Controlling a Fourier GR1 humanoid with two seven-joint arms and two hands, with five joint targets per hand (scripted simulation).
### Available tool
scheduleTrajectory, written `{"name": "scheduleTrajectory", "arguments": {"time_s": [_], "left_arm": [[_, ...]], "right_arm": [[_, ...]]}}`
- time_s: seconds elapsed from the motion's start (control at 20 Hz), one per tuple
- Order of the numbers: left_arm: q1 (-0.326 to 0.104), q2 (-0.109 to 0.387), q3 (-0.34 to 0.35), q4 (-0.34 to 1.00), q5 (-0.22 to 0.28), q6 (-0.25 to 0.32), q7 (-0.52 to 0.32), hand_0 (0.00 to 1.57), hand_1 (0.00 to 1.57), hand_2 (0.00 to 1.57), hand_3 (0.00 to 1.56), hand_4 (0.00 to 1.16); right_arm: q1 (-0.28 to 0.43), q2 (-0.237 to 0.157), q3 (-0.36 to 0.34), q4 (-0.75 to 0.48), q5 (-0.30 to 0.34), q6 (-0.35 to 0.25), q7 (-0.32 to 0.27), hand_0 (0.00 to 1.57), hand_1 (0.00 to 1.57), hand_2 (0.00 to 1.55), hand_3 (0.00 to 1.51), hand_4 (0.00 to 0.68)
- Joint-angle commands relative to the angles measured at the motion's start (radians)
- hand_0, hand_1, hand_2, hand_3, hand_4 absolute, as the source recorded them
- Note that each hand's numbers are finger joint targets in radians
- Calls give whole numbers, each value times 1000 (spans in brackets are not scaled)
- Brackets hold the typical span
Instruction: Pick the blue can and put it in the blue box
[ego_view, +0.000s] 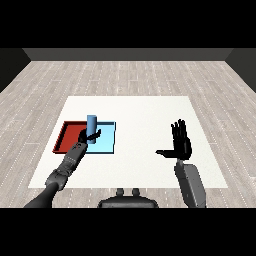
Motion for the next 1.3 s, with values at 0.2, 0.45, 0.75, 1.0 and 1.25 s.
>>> {"name": "scheduleTrajectory", "arguments": {"time_s": [0.2, 0.45, 0.75, 1.0, 1.25], "left_arm": [[-30, -87, -22, 175, -60, 26, 64, 1442, 1442, 1353, 991, 859], [-3, -115, -9, 206, -51, -29, 109, 1571, 1571, 1431, 0, 781], [-31, -68, -32, 228, -90, -57, 141, 0, 0, 0, 0, 588], [-37, -88, -15, 201, -96, 118, 116, 0, 0, 0, 0, 0], [-8, -70, 120, 2, 22, 301, -152, 0, 0, 0, 0, 0]], "right_arm": [[-69, -3, -57, 141, -20, 38, -25, 0, 0, 0, 0, 0], [-20, 6, -37, 104, -15, 51, -41, 0, 0, 0, 0, 0], [-26, 33, -33, 89, -16, 32, -38, 0, 0, 0, 0, 0], [33, 26, -27, 75, -19, 83, -59, 0, 0, 0, 0, 0], [-2, 23, -53, 69, -43, 85, -52, 0, 0, 0, 0, 0]]}}
